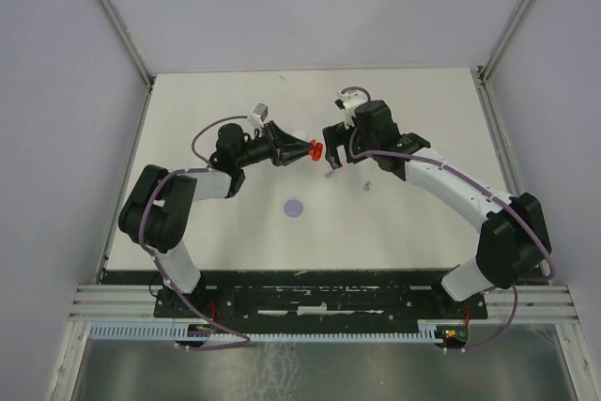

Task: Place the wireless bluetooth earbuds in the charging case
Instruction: Adjust the earbud with the charging case, then pick up the earbud from the center of the board.

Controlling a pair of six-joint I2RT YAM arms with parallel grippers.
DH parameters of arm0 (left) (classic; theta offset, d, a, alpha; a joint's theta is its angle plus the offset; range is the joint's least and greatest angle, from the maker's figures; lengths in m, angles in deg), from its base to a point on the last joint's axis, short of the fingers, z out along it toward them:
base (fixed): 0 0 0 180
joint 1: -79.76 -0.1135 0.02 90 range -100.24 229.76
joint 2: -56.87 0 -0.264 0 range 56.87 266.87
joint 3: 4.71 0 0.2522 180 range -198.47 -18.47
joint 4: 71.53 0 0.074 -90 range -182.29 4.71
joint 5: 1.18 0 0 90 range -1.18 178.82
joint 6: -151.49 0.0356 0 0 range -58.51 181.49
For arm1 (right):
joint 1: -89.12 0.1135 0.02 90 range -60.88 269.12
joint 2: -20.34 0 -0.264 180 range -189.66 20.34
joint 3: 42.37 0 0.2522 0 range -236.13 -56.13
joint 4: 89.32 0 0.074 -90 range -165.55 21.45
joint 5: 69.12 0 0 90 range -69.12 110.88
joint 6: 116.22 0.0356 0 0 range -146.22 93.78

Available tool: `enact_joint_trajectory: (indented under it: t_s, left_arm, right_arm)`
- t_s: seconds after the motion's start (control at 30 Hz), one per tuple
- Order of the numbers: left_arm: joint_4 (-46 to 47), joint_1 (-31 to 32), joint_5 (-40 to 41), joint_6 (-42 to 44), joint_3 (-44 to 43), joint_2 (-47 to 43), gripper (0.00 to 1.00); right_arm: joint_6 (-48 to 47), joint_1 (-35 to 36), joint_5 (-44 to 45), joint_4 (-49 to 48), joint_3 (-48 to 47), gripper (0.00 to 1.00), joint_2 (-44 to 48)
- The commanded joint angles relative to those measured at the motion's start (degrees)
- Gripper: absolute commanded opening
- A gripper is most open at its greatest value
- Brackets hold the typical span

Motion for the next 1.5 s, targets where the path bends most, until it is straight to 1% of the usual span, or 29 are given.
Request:
enact_joint_trajectory:
  t_s: [0.0,0.2,0.37,0.53,0.73,0.9,1.47]
  left_arm:
    - [6.3,-1.7,1.9,-0.5,1.8,-1.7,0.03]
    - [15.4,-4.2,3.8,-5.7,6.7,-2.4,0.03]
    - [20.6,-4.3,3.2,-8.5,8.2,-0.8,0.03]
    - [24.8,-4.5,2.8,-11.0,8.8,0.4,0.03]
    - [24.9,-4.5,2.8,-10.8,9.0,0.4,0.03]
    - [25.3,-4.5,2.8,-10.9,9.2,0.7,0.03]
    - [25.9,-4.9,2.5,-11.2,9.3,1.5,0.03]
  right_arm:
    - [2.6,-0.6,9.2,3.4,-2.4,1.00,-0.9]
    - [4.5,-0.8,9.0,3.6,-4.7,0.94,-6.9]
    - [3.8,-0.9,10.8,3.2,-7.5,0.87,-13.1]
    - [4.0,-1.1,12.3,3.3,-9.0,0.82,-17.3]
    - [4.0,-1.1,16.2,3.1,-8.6,0.81,-20.0]
    - [3.4,-1.1,17.8,3.1,-9.0,0.81,-22.2]
    - [3.4,-2.5,18.3,2.4,-10.9,0.80,-27.6]
